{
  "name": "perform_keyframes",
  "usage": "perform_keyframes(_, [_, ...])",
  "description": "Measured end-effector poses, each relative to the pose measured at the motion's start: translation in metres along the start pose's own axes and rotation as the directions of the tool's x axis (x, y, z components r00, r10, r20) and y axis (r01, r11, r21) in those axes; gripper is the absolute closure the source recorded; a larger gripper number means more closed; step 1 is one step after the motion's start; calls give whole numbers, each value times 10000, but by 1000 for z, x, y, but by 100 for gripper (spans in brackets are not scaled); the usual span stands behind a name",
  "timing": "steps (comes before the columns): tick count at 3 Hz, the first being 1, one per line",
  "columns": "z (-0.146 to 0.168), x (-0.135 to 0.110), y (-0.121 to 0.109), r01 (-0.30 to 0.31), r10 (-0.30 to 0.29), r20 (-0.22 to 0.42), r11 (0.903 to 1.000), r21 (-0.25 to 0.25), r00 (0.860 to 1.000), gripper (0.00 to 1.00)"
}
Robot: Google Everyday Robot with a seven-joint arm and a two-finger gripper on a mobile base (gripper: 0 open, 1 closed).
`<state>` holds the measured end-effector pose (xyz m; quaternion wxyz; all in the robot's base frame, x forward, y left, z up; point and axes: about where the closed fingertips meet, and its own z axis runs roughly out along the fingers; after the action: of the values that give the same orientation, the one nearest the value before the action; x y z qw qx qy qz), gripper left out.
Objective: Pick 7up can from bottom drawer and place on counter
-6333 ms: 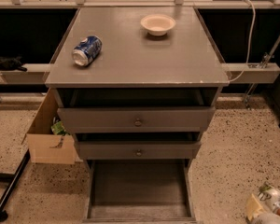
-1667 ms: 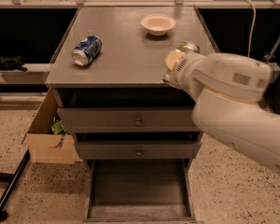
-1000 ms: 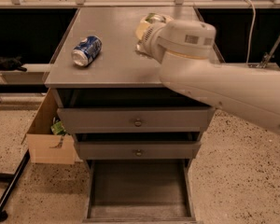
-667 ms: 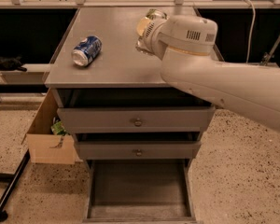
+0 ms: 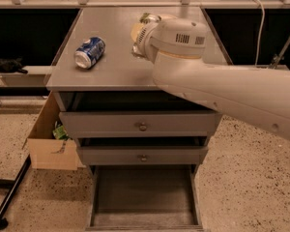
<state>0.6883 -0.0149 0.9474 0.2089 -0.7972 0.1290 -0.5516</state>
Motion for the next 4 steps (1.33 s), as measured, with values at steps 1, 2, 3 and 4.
perform_keyframes(1, [19, -13, -2, 361, -360, 285, 9993, -21, 9989, 100])
perform_keyframes(2, [41, -25, 3, 720, -713, 509, 9973, -123, 9962, 100])
perform_keyframes(3, [44, -29, 4, 750, -740, 601, 9971, -152, 9954, 100])
perform_keyframes(4, [43, -33, 4, 642, -624, 787, 9977, -197, 9949, 100])
